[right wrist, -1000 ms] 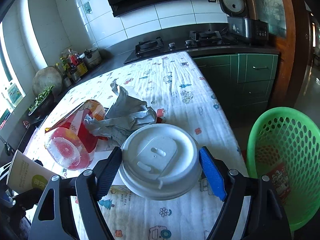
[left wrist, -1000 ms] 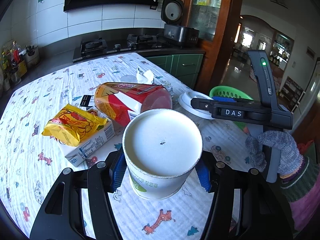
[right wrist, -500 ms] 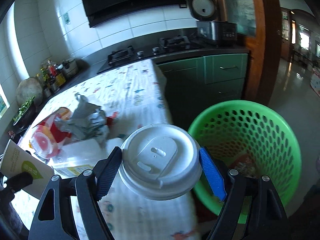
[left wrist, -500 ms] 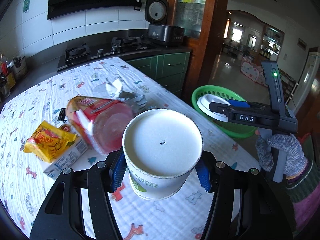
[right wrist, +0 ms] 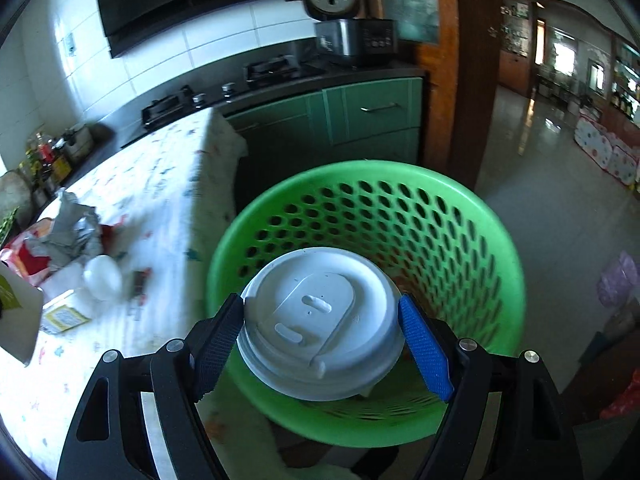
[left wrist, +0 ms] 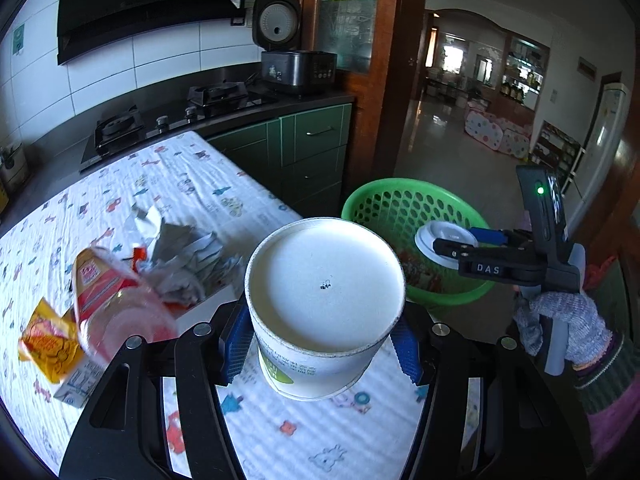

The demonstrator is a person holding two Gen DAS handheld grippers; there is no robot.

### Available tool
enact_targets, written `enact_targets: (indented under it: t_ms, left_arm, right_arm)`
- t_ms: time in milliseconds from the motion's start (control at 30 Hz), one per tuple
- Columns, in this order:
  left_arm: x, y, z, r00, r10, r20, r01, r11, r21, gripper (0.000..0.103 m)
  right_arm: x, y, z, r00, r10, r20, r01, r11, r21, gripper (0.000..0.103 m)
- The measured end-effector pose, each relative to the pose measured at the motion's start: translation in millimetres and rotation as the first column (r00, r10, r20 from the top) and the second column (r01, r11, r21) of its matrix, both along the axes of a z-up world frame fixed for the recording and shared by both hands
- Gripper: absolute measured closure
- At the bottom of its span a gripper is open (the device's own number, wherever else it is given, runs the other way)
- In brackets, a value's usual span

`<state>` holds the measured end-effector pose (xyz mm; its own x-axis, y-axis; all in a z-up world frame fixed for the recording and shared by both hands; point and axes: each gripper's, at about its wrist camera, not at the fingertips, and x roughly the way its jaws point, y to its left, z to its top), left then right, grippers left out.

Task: Collect trash
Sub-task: 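Carry the white lid over the basket and release it with the right gripper, then lower the white paper cup into the basket and open the left gripper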

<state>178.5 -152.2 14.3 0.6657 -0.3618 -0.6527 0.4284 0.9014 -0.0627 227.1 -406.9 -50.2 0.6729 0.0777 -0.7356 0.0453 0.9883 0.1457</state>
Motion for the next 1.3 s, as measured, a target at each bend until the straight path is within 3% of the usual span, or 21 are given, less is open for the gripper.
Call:
enact_targets:
  t_ms: [300,500,867,1300]
  left_arm:
    - [25,-33,8,1.000,-0.020,0.014,0.020,1.000,0.013,0.044]
    - [39,-61,7,0.998,-0.053,0.020,0.052,0.998,0.033,0.044]
    - [74,-114,-15,0.994,-0.097,-0.042,0.098,0.994,0.037,0.044]
    - [95,-160,-44,0.986,-0.125,-0.110,0.134,0.988,0.076,0.042]
  right_arm:
    - [9,-33,-22,0.998,-0.053,-0.043,0.054,0.999,0.006,0.022]
    - [4,-45,-19,0.997,-0.071,-0.027,0.071,0.997,0.017,0.022]
    - [-34,-54,2,0.997,-0.073,0.038,0.072,0.997,0.023,0.019]
    - [-59,-60,1,0.994,-0.094,0.050,0.092,0.995,0.041,0.018]
